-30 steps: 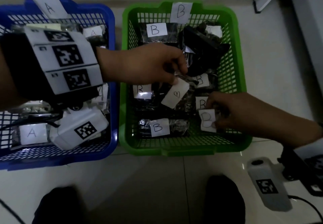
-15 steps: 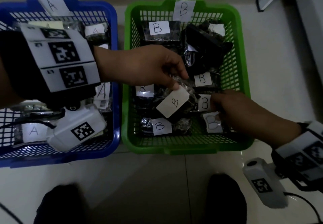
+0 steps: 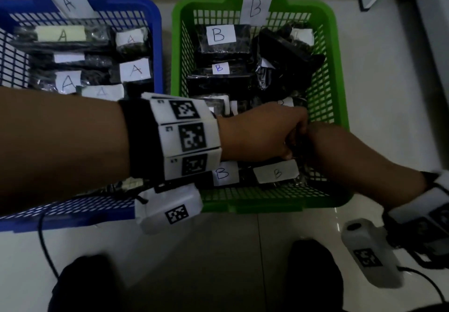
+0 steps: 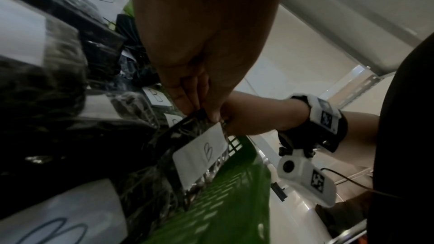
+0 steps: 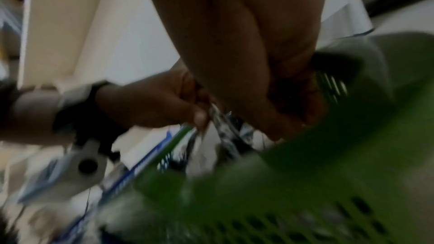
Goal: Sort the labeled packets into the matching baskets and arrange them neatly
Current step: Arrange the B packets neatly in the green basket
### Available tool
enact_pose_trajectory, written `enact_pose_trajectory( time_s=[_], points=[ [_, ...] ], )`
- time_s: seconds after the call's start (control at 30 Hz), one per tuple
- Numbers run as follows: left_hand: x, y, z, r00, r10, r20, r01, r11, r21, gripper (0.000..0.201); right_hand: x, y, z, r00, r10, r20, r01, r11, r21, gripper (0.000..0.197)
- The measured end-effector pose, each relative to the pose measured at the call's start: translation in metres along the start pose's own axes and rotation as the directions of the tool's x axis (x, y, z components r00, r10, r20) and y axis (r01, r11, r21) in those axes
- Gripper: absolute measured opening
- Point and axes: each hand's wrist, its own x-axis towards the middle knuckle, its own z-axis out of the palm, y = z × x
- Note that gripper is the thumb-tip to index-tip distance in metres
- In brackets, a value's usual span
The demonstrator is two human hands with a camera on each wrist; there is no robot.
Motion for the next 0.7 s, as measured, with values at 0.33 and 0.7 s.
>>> enact_pose_trajectory(
  time_s=[0.33, 0.7],
  points=[
    [0.0, -0.006, -0.007, 0.99, 0.006, -0.14, -0.015, 0.998, -0.063, 0.035, -0.001, 0.015, -0.015, 0.999, -0.031, 0.039, 0.023, 0.982, 0.185, 0.058],
    [-0.046, -0.071, -0.112, 0.972, -0.102, -0.214, 0.183, 0.896, 0.405, 0.031, 0.01, 0.012, 0.006, 0.998, -0.066, -0.004, 0.065, 0.99, -0.125, 0.026]
  ],
)
